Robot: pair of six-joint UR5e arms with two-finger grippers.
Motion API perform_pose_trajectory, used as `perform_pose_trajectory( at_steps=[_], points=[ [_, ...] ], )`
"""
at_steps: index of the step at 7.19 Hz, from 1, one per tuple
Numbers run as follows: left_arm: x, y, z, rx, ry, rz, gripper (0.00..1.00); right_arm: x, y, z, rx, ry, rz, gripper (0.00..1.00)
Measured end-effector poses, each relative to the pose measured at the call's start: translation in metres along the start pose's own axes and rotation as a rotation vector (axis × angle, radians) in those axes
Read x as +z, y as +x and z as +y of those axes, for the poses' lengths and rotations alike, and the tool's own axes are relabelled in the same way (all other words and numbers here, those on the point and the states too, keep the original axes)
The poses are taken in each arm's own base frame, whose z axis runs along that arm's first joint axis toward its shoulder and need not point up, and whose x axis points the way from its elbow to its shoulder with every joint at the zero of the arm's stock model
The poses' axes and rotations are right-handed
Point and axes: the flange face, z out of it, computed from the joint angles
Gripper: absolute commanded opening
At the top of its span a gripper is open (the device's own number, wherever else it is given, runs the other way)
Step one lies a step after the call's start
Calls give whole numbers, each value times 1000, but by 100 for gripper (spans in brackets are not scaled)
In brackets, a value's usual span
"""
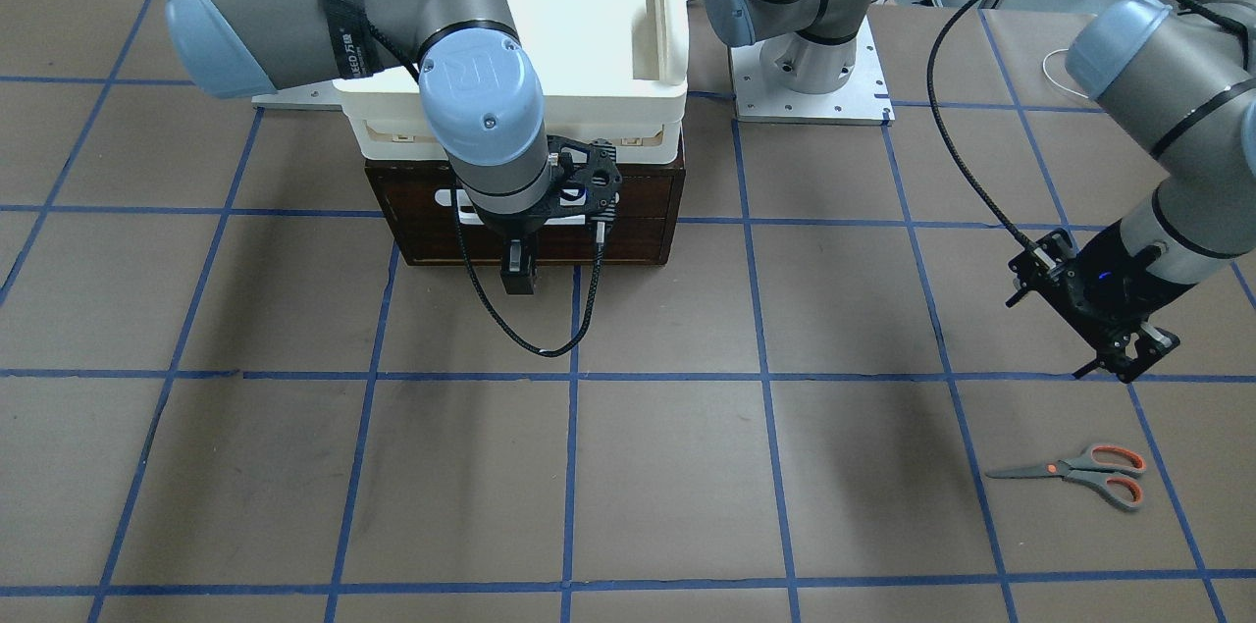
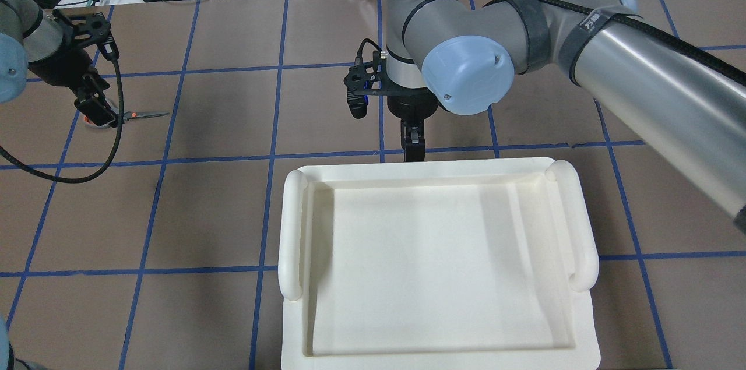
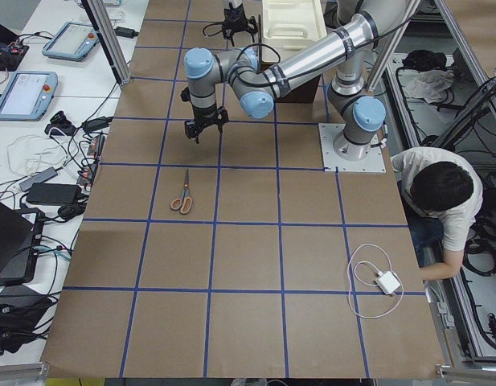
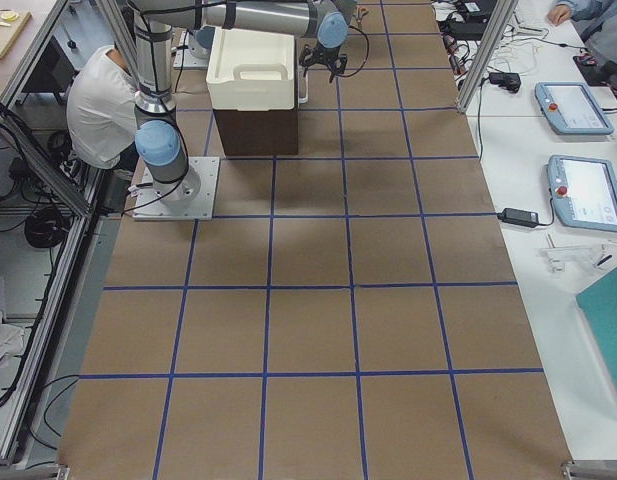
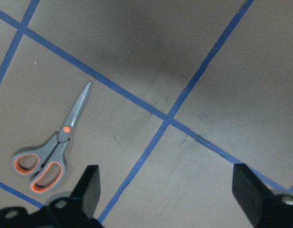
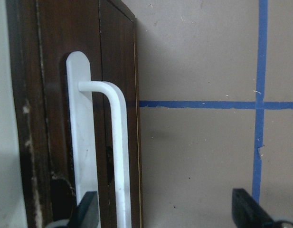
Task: Place scissors in drawer with both arms
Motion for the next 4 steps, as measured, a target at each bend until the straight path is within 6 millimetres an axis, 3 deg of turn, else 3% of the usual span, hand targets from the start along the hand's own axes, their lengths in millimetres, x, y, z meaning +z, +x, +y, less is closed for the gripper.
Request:
perform_pose_trajectory(
  at_steps=[4],
  points=[
    [60,-50,44,435,-21,-83,100,9,5,0,-12,-31,-26,100]
  ],
)
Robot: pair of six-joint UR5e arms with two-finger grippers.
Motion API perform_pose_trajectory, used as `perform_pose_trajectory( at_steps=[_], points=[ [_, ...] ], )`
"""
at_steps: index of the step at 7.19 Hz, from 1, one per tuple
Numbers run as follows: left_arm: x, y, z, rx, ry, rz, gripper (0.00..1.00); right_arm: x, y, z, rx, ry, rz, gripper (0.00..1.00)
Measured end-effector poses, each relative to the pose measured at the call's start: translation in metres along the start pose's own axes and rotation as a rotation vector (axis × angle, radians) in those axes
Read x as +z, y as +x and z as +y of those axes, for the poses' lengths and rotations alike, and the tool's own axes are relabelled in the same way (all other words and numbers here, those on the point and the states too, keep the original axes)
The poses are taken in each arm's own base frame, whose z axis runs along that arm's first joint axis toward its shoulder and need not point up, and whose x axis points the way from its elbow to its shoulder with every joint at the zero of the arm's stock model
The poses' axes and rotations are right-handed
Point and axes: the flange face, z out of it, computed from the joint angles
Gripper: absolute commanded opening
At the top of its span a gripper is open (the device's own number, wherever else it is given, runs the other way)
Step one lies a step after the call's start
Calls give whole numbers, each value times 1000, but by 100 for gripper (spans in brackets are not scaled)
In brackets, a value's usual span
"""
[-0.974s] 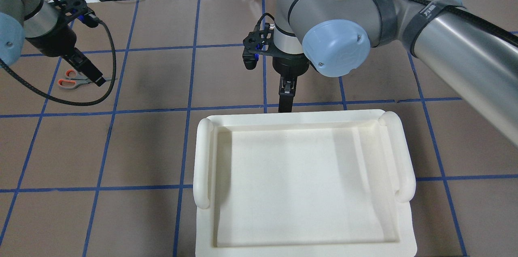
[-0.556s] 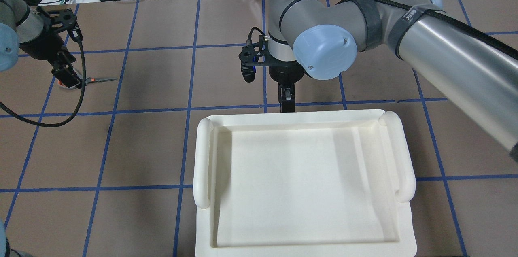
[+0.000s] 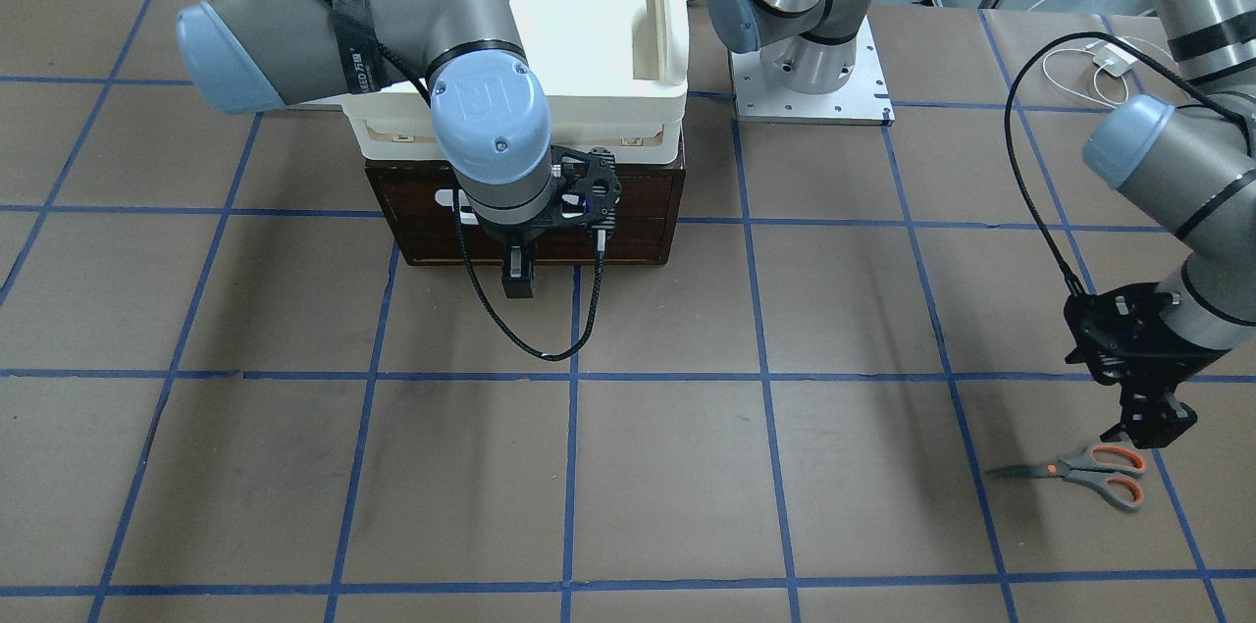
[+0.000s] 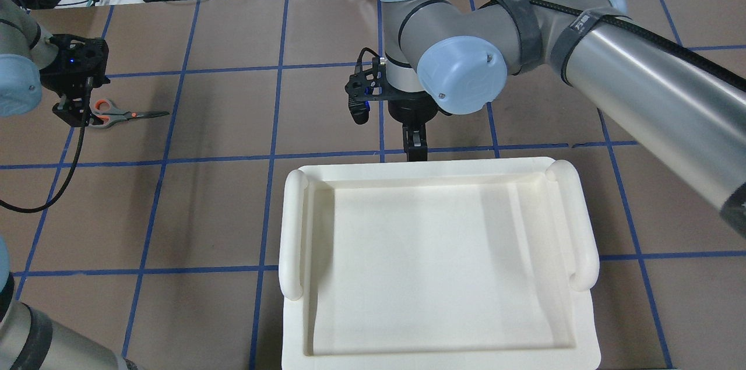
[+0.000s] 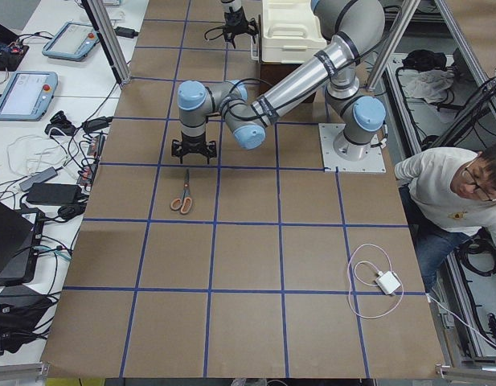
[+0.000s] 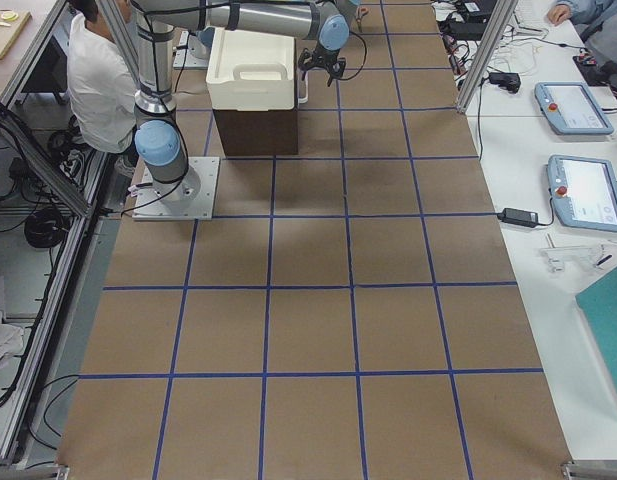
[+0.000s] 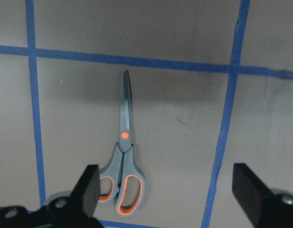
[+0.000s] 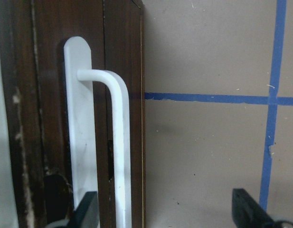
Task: Place scissors in drawer with both arms
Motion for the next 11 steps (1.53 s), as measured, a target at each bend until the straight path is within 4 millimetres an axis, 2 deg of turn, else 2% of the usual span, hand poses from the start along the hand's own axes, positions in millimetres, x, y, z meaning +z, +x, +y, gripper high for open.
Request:
perform_pose_trajectory(
  at_steps=[2,5,9,10,11],
  points=[
    [32,-8,22,49,-9,-20,100,3,4,-1,0,-2,-4,100],
    [81,-19,30,100,21,2,100,11,9,-2,-9,-5,-29,100],
    [114,-33,37,104,43,19,100,17,9,-1,-13,-7,-47,100],
    [119,-34,38,102,46,22,95,18,8,-1,-13,-8,-50,100],
    [121,-35,38,99,49,23,72,18,8,-2,-13,-9,-51,100]
  ],
)
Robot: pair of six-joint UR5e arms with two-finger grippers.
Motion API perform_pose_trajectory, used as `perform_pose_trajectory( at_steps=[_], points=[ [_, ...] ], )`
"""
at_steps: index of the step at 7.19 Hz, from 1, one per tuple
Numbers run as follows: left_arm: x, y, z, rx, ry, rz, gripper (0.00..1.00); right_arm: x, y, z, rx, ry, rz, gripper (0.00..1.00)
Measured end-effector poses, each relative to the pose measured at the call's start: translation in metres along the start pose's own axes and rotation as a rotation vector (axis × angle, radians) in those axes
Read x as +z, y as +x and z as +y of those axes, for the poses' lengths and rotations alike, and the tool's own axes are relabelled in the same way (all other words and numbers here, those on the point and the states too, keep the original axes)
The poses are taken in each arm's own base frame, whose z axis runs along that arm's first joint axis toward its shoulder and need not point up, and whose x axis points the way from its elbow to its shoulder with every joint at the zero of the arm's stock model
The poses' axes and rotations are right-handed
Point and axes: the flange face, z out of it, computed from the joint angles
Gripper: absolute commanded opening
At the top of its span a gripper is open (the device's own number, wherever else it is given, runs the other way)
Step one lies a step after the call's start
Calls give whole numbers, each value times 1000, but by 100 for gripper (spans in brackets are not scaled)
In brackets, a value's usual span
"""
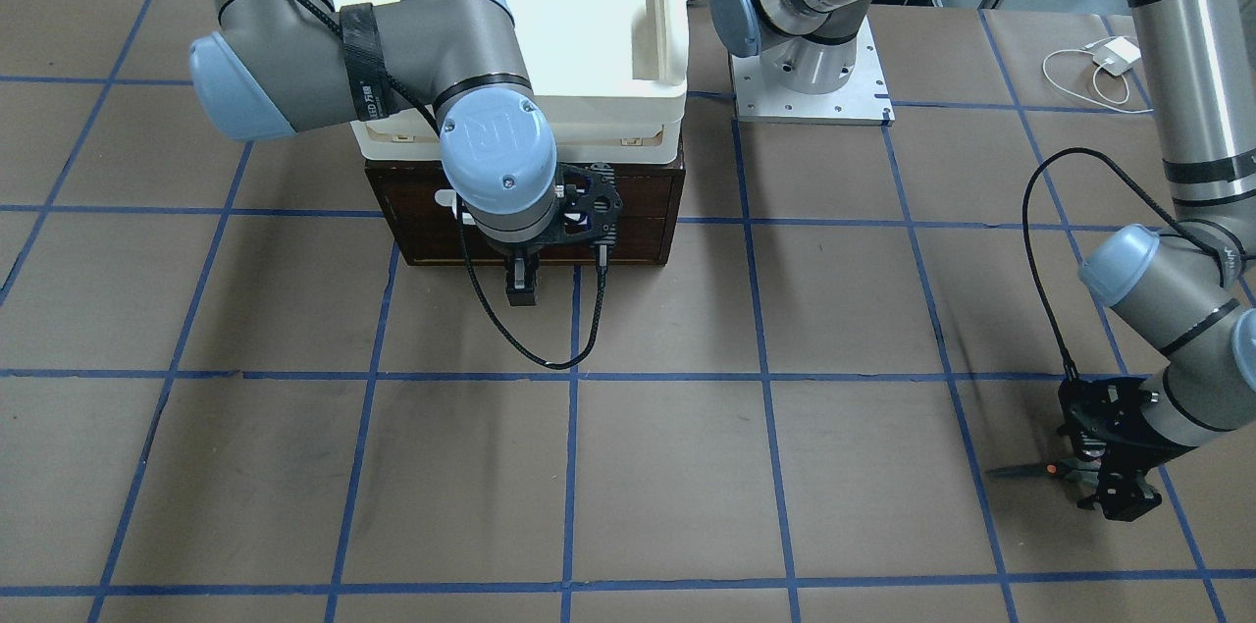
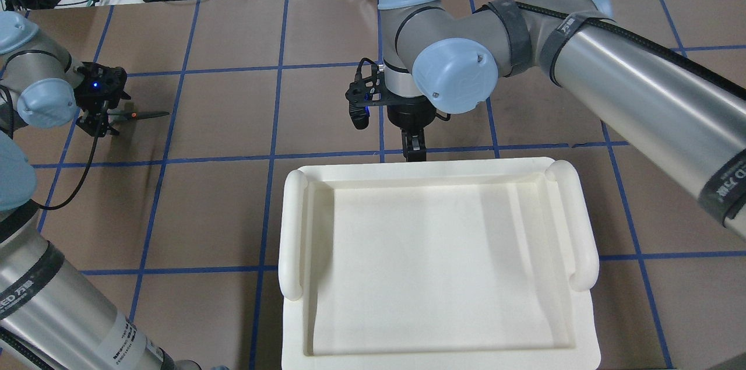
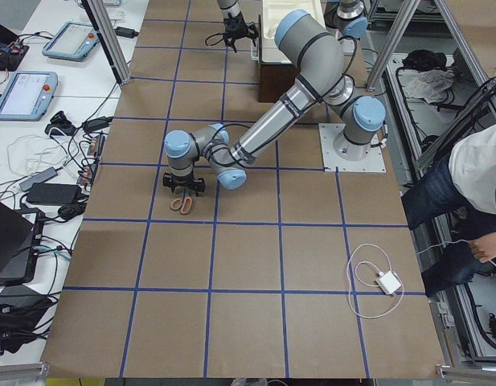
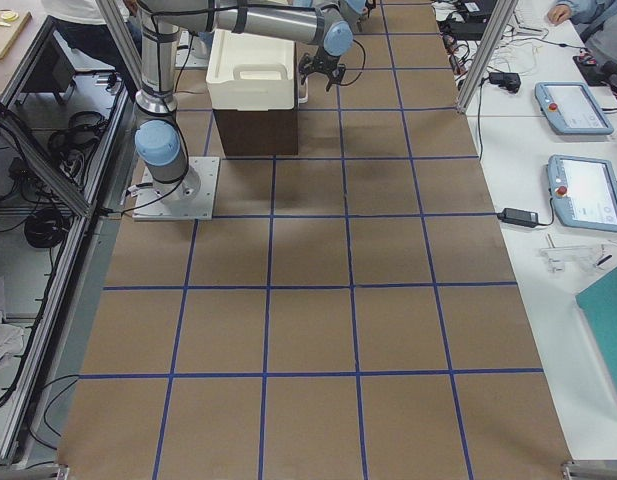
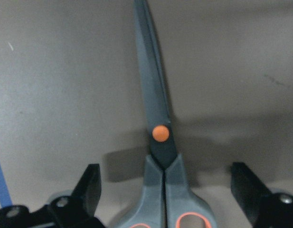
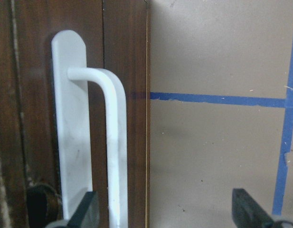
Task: Place scissors in drawer with both arms
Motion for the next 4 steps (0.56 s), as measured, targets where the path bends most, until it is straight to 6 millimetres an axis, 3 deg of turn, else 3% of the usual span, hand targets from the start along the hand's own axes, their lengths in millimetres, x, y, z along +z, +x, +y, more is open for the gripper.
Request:
perform_pose_trajectory(
  at_steps=[1,2,4],
  points=[
    [1,0,0,-4,2,1,28,1,1,0,0,-2,0,100],
    [1,0,0,-4,2,1,0,2,2,0,0,-3,0,100],
    [-3,-1,0,6,-3,-2,0,6,6,-1,0,-5,0,100]
  ],
)
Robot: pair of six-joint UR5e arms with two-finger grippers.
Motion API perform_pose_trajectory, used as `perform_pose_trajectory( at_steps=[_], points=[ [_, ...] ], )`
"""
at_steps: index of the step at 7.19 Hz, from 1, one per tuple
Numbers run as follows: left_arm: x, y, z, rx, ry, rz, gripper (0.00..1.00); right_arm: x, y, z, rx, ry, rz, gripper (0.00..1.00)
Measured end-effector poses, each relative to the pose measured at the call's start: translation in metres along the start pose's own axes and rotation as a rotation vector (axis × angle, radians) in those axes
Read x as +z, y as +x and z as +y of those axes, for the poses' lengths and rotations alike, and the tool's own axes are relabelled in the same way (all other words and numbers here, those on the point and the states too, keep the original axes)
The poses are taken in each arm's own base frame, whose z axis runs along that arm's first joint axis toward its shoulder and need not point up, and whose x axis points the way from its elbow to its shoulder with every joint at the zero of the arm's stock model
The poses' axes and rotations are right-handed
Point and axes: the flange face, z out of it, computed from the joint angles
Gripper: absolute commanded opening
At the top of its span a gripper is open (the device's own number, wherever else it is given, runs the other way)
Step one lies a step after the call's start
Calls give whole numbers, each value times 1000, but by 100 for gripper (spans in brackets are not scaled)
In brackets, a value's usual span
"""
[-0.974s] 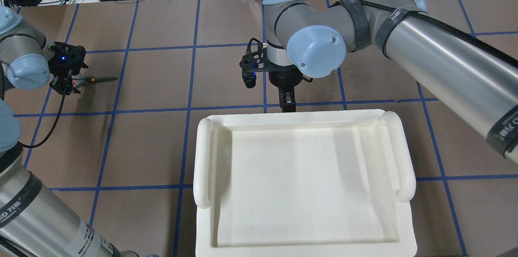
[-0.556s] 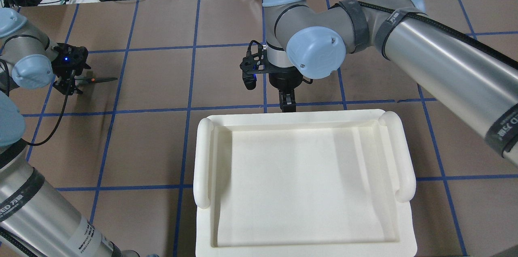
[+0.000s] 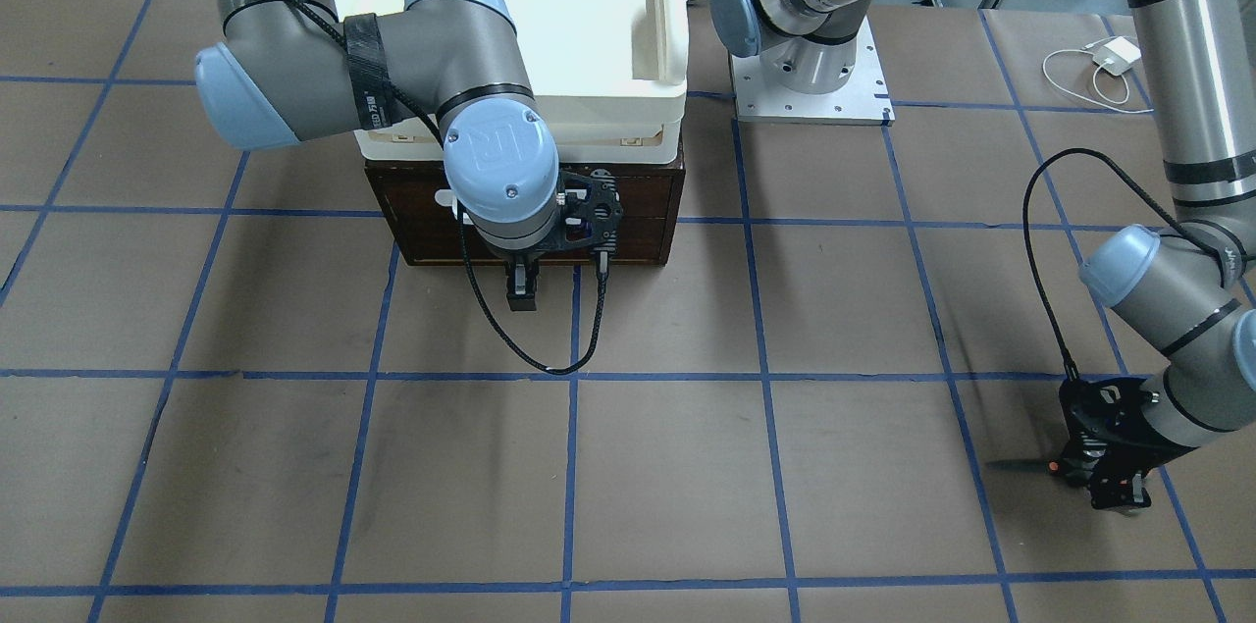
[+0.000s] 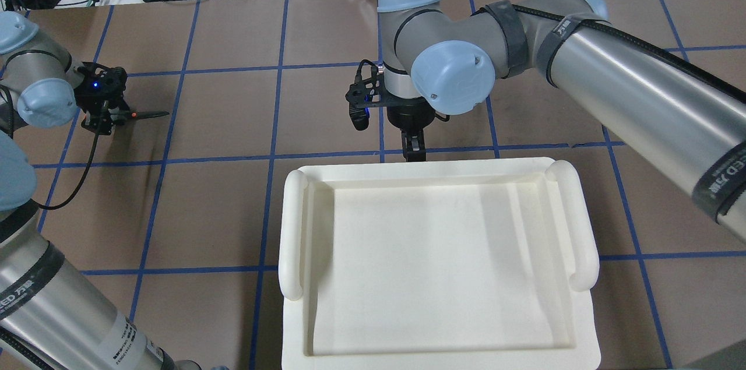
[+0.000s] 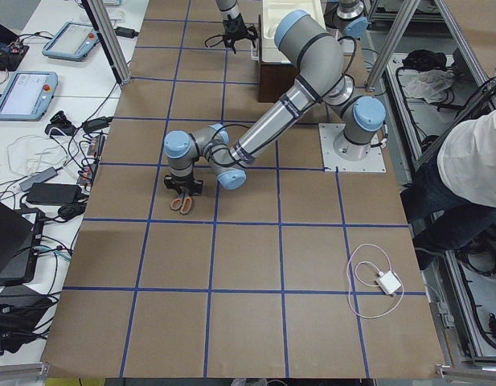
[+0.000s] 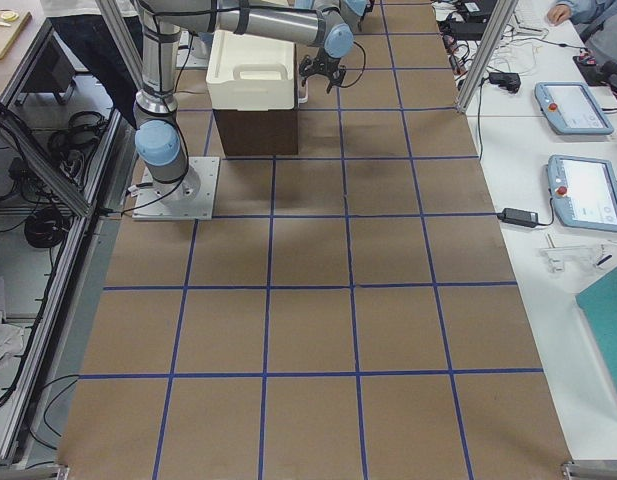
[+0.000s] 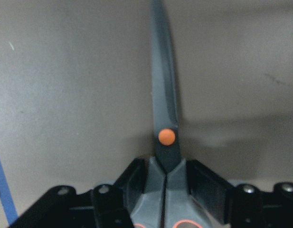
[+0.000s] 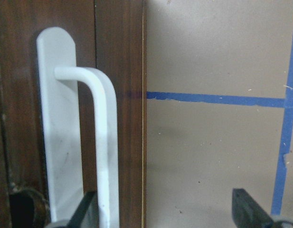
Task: Place scissors in drawer with both arms
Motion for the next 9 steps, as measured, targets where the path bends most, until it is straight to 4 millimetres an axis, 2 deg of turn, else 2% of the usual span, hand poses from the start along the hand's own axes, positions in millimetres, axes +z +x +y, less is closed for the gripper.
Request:
perform_pose_trajectory(
  at_steps=[2,6,9],
  points=[
    [-13,-2,-3,7,-9,-17,0,0,2,-1,-1,2,4,100],
    [-61,-8,-25,21,2,-43,0,-2,7,-2,-4,11,38,100],
    [-121,7,-55,-23,45,29,0,1,9,-3,-5,14,48,100]
  ],
)
